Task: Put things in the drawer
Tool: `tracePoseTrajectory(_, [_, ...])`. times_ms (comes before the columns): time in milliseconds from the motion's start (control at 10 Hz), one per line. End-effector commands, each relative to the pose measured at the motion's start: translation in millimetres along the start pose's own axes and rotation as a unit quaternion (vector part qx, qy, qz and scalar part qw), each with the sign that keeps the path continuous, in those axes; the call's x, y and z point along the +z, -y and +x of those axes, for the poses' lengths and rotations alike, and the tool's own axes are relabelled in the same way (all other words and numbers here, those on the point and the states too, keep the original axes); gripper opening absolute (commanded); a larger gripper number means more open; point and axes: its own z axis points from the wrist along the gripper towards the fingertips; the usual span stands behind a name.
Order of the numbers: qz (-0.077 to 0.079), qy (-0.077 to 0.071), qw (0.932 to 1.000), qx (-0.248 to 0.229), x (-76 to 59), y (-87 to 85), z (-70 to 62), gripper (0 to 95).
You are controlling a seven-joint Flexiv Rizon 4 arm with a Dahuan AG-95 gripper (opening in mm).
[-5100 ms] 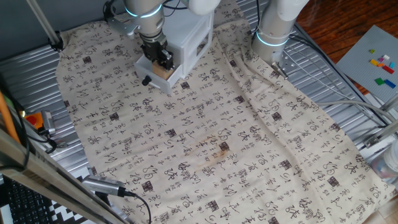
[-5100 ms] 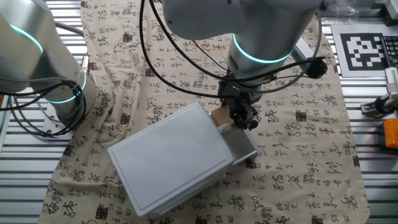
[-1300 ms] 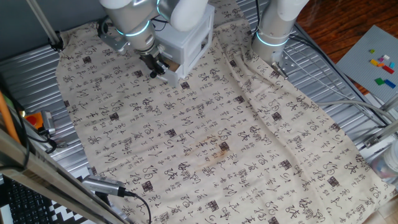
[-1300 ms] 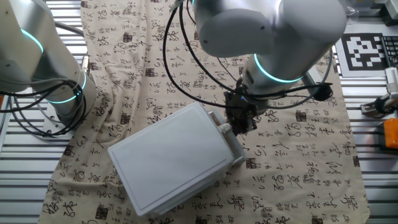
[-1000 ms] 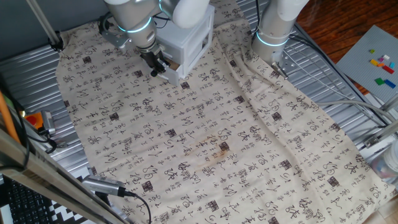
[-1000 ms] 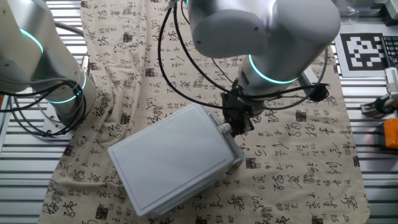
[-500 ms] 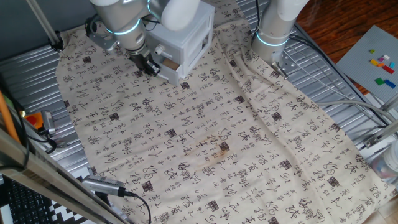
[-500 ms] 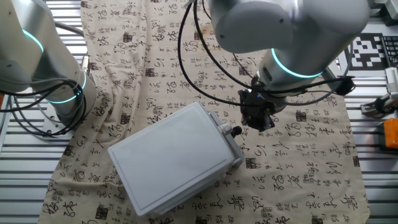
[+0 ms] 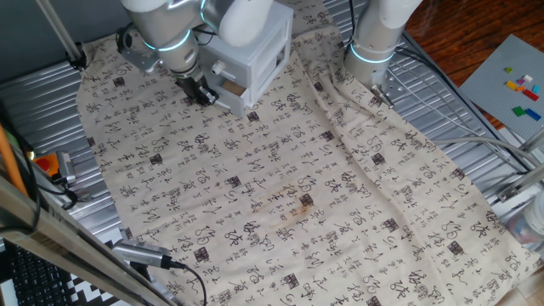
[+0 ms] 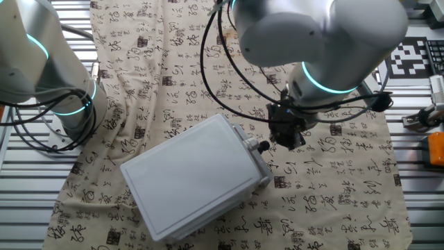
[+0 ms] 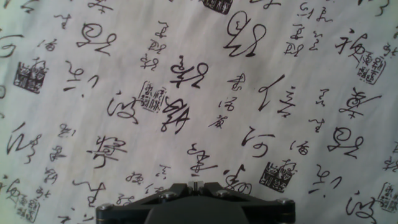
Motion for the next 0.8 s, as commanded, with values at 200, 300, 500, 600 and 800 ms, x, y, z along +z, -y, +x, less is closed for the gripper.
tracePoseTrajectory(200, [0.002,0.003,1.0,-0.003,9.6,0.8,6.6,0.0])
tracePoseTrajectory(300, [0.002,0.003,1.0,-0.004,11.7,0.8,9.3,0.0])
tracePoseTrajectory(500, [0.003,-0.004,0.9999,-0.011,17.5,0.6,17.8,0.0])
tracePoseTrajectory(600, [0.003,-0.01,0.9998,-0.014,20.5,0.4,22.9,0.0])
tracePoseTrajectory(800, [0.006,-0.019,0.9996,-0.02,23.5,1.1,29.4,0.0])
